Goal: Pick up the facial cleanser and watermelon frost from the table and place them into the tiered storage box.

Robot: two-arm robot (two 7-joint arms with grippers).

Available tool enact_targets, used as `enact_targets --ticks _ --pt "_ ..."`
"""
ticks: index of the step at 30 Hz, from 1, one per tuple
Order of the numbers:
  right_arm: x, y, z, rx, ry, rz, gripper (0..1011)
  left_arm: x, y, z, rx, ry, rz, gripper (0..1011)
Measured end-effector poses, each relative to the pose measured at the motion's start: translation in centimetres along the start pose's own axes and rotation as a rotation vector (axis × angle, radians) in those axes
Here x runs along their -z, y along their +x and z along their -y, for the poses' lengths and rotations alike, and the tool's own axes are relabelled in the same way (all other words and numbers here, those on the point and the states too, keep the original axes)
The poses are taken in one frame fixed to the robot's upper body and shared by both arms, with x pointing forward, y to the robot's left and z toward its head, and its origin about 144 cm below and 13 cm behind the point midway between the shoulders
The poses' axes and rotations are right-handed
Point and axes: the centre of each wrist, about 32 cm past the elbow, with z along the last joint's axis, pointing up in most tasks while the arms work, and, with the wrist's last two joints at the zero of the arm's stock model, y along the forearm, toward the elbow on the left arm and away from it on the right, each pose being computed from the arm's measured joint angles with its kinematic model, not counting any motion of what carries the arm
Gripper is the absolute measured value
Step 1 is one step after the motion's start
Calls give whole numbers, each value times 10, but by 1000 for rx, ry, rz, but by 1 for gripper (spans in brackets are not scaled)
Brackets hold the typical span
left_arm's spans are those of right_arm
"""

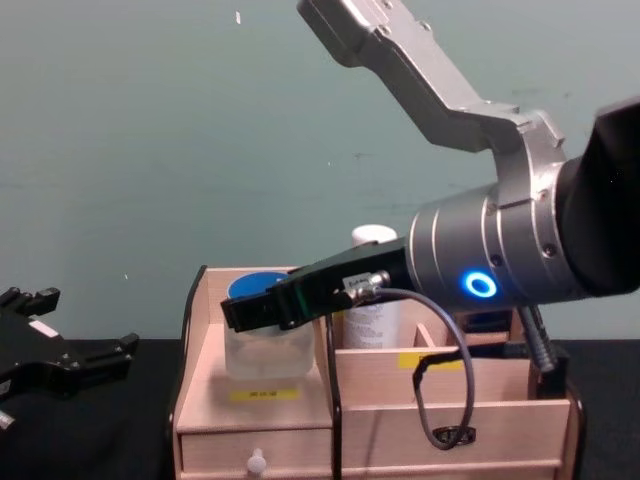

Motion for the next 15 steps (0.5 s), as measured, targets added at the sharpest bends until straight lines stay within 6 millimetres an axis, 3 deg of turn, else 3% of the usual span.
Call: enact_targets --ticks 15 --pt "1 3 -16 18 -17 -1 713 0 0 0 0 0 0 1001"
